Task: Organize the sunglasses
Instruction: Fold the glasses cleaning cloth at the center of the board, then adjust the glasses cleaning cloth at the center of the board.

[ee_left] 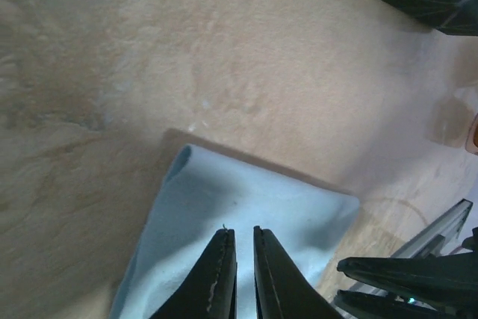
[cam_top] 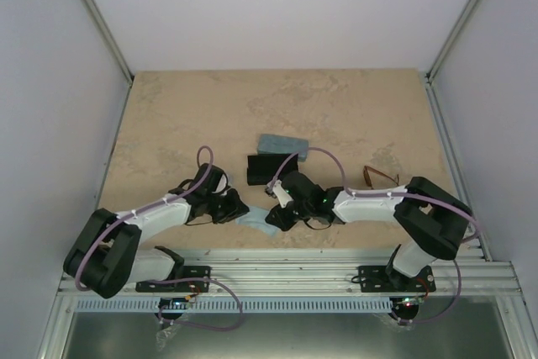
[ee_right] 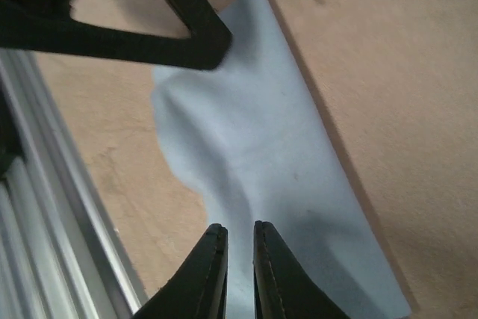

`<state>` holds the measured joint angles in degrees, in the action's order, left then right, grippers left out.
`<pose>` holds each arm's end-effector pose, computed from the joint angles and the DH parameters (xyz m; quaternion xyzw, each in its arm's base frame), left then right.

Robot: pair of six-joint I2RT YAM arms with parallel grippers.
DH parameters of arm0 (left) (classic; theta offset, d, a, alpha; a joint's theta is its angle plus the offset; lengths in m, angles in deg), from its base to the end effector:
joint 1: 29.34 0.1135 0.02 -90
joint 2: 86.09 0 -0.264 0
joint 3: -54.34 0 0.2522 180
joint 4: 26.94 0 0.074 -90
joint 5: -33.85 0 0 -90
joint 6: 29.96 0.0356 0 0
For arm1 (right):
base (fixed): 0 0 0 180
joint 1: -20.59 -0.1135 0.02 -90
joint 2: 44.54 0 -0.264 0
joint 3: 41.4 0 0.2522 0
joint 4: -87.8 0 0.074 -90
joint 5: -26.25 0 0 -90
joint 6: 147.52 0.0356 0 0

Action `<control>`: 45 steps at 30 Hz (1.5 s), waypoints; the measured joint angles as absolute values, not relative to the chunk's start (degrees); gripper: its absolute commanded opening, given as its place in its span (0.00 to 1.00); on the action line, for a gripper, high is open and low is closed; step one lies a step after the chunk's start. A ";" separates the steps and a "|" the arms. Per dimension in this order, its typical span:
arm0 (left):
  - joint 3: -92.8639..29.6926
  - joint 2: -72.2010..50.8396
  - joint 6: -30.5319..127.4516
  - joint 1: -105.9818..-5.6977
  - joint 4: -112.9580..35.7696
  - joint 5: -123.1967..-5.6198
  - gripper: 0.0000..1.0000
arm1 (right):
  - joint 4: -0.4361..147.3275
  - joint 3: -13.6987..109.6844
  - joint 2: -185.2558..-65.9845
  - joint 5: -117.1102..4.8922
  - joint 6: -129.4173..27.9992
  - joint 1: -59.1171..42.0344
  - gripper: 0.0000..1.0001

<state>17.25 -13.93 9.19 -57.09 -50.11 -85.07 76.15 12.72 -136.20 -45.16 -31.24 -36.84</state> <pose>0.1698 -0.1088 0.1305 -0.1195 0.9262 -0.3537 0.0529 0.1509 0.2573 0.1422 -0.3026 0.8759 0.3423 0.1553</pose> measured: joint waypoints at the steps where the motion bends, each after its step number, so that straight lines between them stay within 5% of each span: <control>1: 17.25 -13.51 9.10 -57.11 -50.13 -84.75 0.11 | 75.63 13.07 -136.85 -45.36 -31.07 -36.91 0.12; 11: 16.27 -11.43 8.97 -57.39 -52.36 -80.83 0.07 | 65.62 17.42 -139.67 -57.38 -29.19 -37.11 0.15; 19: 15.87 -12.51 8.95 -57.42 -52.27 -81.18 0.14 | 57.46 21.22 -139.28 -71.43 -27.46 -37.39 0.26; 38: 16.44 -12.35 8.56 -58.07 -52.95 -80.22 0.11 | 58.99 18.42 -138.38 -57.33 -26.54 -40.14 0.19; 41: 16.09 -13.07 8.58 -58.18 -54.41 -79.61 0.19 | 54.29 18.42 -136.74 -62.34 -25.30 -40.41 0.21; 45: 15.13 -17.16 8.40 -58.18 -59.57 -77.60 0.34 | 46.86 19.10 -134.40 -69.36 -23.33 -40.43 0.36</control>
